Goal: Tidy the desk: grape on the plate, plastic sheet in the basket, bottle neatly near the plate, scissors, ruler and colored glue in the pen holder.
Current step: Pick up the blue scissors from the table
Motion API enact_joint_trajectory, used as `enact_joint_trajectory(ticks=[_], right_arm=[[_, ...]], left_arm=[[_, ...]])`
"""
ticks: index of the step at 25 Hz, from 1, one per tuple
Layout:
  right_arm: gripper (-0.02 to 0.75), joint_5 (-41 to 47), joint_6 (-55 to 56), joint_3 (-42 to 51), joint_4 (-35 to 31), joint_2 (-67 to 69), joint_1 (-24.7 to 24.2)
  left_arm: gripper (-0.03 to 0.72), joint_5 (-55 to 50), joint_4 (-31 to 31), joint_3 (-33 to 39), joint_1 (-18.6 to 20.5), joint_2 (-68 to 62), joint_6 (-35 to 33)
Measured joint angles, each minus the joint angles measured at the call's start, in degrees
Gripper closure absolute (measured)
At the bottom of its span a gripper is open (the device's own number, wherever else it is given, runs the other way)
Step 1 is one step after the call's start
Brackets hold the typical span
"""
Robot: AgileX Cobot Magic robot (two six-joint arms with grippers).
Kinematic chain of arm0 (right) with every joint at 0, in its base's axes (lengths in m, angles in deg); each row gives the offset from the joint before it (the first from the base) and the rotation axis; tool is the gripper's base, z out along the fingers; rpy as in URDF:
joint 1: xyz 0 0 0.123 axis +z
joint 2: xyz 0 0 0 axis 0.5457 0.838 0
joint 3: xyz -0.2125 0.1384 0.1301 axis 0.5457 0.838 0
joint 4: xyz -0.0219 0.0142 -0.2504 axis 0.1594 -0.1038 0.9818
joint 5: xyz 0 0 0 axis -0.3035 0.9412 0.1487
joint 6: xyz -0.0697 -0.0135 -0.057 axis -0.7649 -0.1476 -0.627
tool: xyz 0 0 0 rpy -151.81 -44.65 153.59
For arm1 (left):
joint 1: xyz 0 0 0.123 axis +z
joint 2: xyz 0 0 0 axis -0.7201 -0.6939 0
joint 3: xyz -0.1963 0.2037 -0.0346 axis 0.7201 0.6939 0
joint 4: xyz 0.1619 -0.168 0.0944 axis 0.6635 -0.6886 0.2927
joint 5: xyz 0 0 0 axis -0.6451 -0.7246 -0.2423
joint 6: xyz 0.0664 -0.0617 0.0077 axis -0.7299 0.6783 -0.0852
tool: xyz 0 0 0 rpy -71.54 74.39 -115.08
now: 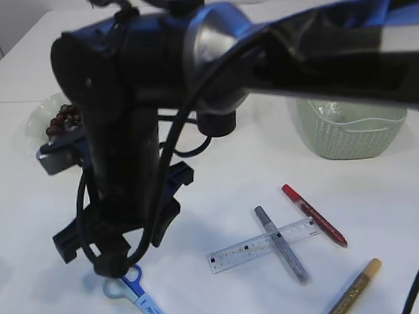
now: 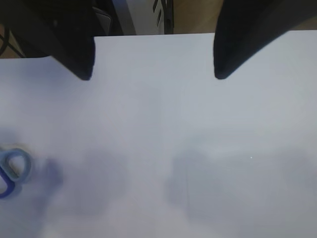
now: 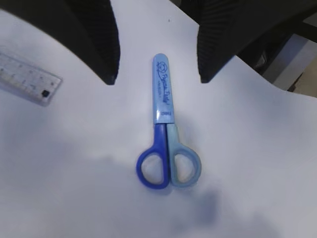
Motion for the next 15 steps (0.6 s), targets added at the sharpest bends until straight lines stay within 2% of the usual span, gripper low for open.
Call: enact_joint_trajectory(ticks=[15], right_arm=[[0.332, -1.1, 2.0, 0.0, -0.7, 8.9, 0.7]], left_arm=[[0.158, 1.3, -0.1, 0.0, 0.0, 0.0, -0.1]])
